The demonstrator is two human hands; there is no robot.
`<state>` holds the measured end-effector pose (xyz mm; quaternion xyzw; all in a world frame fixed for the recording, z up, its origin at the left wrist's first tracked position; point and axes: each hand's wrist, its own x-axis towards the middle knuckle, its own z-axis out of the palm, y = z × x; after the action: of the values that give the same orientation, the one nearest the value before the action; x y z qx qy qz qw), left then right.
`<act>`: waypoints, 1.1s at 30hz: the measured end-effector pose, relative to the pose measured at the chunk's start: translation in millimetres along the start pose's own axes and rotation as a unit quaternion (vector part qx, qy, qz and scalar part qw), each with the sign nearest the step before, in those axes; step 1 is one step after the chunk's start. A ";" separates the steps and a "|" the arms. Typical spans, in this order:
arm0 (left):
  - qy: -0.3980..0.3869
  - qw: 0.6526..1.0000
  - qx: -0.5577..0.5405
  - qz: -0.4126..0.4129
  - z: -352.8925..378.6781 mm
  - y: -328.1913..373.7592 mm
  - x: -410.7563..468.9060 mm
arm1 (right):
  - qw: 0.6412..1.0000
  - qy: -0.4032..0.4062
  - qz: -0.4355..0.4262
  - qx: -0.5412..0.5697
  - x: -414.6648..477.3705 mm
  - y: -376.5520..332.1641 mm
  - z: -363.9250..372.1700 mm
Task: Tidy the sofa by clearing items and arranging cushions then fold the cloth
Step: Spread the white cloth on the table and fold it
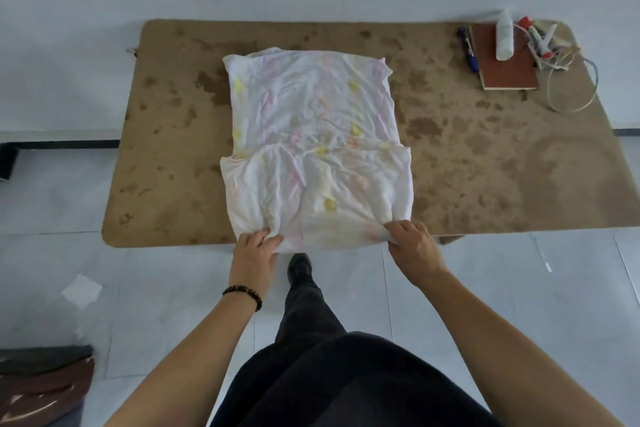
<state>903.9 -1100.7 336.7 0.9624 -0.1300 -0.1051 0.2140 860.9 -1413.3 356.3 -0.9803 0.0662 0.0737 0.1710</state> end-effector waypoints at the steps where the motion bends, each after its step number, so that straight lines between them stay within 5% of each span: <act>1: 0.002 1.000 0.012 0.000 -6.1 2.5 -9.3 | 1.000 0.000 0.003 -0.004 -8.9 1.2 -9.1; 9: 0.062 0.996 0.056 0.038 -50.1 24.2 -91.6 | 0.992 0.112 -0.061 -0.001 -79.8 7.5 -65.7; 17: 0.111 0.990 0.032 0.086 -88.5 35.4 -109.3 | 0.975 0.214 0.041 0.049 -93.7 -10.1 -97.2; 23: 0.073 0.996 -0.022 0.055 -118.4 24.6 -39.5 | 0.982 0.158 0.098 0.046 -40.8 -23.9 -124.8; 33: 0.025 0.987 0.158 0.030 -137.6 -15.4 188.4 | 0.990 0.020 0.141 0.003 175.9 -19.1 -131.9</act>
<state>1120.4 -1089.9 424.3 0.9821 -0.1687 -0.0527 0.0653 1052.4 -1459.4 455.9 -0.9619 0.2076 0.0777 0.1601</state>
